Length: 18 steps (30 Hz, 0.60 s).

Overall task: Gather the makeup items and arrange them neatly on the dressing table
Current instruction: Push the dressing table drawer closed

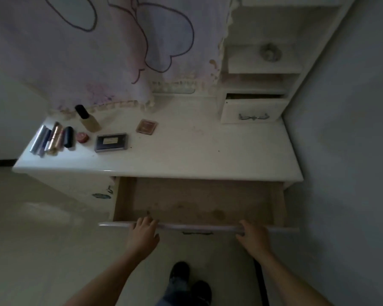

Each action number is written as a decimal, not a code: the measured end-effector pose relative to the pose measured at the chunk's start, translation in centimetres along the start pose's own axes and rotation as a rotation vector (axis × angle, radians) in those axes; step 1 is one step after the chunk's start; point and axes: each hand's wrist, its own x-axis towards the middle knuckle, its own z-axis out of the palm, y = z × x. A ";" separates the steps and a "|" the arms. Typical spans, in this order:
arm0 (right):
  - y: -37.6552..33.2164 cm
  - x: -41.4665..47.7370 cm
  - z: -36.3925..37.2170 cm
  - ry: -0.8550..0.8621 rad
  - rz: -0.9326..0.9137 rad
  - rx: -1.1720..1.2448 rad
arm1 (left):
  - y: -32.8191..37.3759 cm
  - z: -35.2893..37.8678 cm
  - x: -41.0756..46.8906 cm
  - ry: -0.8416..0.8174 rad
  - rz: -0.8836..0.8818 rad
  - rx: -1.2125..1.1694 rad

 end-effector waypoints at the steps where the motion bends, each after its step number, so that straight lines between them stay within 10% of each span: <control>1: 0.0 0.3 0.2 0.007 0.002 -0.011 | 0.1 0.3 0.1 -0.011 0.006 0.014; 18: -1.3 1.4 3.0 0.111 -0.065 -0.198 | -2.0 2.1 2.2 0.125 0.243 0.145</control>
